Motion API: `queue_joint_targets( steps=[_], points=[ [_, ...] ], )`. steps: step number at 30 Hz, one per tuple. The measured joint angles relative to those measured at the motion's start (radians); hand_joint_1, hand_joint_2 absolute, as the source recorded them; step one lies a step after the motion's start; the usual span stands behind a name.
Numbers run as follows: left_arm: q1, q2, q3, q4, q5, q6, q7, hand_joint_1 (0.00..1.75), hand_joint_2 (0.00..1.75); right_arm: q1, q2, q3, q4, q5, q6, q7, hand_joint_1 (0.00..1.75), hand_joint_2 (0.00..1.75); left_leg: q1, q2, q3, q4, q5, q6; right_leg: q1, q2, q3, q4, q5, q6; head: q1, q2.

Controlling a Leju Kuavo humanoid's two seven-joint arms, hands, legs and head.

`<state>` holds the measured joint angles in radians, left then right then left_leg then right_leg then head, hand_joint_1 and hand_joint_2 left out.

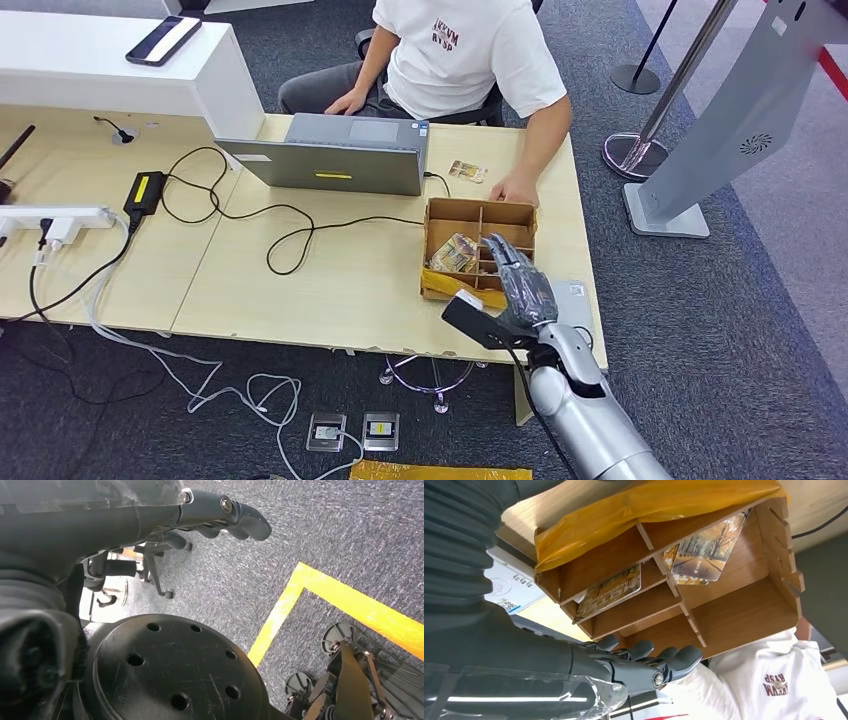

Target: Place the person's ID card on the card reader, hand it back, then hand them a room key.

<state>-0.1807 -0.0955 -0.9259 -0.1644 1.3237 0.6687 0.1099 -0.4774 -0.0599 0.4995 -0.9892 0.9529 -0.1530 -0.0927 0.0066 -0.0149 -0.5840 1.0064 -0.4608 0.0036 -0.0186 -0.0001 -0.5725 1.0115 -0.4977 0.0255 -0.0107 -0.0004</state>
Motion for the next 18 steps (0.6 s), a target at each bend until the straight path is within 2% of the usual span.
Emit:
queue_joint_targets(
  steps=[18],
  points=[
    [0.000,0.000,0.000,0.000,0.000,0.000,0.000,0.00,0.00,0.004,0.002,0.010,0.000,0.000,0.000,0.000,0.00,1.75,0.000,0.000,0.000,0.000,0.000,0.000,0.000,0.000,0.000,0.000,0.000,0.000,0.000,0.000]
  ],
)
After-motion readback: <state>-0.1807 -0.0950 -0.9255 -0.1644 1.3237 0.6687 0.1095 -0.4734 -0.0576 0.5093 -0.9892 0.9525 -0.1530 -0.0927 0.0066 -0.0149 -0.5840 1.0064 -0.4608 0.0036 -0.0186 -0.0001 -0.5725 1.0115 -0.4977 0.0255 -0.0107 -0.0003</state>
